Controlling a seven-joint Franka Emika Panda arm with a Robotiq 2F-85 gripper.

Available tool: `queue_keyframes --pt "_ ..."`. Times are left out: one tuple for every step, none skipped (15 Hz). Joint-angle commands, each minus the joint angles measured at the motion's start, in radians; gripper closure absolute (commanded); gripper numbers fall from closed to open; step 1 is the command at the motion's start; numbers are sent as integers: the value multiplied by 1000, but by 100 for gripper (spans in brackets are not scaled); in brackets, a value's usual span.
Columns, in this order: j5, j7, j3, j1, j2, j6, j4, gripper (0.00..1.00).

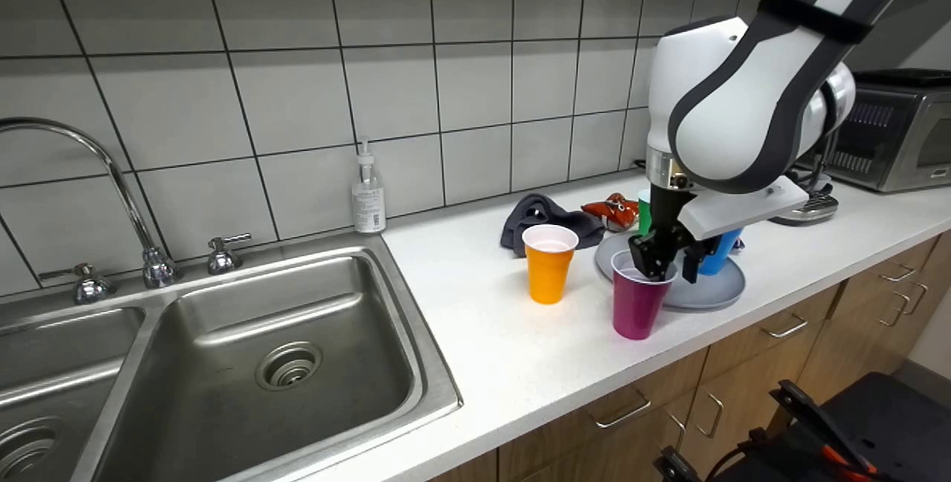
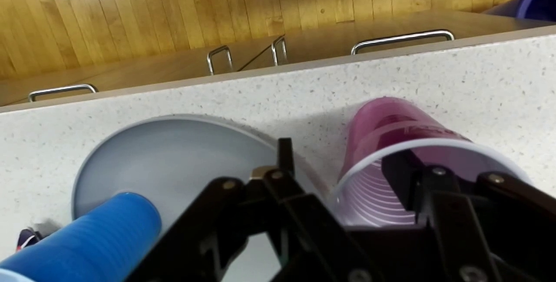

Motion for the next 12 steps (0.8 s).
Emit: queue_keyframes --pt "-13 34 -9 15 0 -6 1 73" --pt "-14 35 -9 15 0 -6 1 82" --pt "-14 34 -10 15 0 -6 1 88" --pt "-14 34 -10 15 0 -6 1 97" --pt "-15 34 -11 15 0 -6 1 100" --pt "-14 33 -11 15 0 -6 1 100" --pt "-12 31 -11 15 0 -6 1 100" --pt "-10 29 -11 16 -1 -6 2 99" --pt "-2 21 -12 17 -7 -6 -4 98" --pt "7 12 -13 19 -10 -10 -5 98" --pt "18 2 -14 19 -15 -10 -5 98" --pt "32 -10 -15 20 -21 -13 -4 98"
